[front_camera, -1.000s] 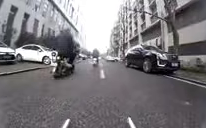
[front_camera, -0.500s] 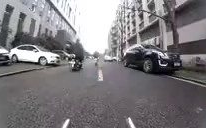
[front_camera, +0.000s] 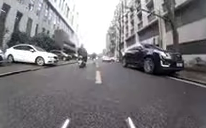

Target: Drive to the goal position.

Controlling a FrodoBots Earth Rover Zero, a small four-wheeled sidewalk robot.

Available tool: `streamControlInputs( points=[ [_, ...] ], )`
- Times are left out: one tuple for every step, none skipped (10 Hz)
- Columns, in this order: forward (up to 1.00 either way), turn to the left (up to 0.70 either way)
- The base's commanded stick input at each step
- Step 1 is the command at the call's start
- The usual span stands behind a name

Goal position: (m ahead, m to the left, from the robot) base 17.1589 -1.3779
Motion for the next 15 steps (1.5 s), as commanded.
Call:
streamControlInputs(
  points=[
    [0.7,-0.14],
    [0.7,-0.14],
    [0.7,-0.14],
    [0.7,-0.14],
    [0.7,-0.14],
    [0.7,-0.14],
    [0.7,-0.14],
    [0.7,-0.14],
    [0.7,-0.14],
    [0.7,-0.14],
    [0.7,-0.14],
    [0.7,-0.14],
    [0.7,-0.14],
    [0.7,-0.14],
    [0.7,-0.14]
  ],
)
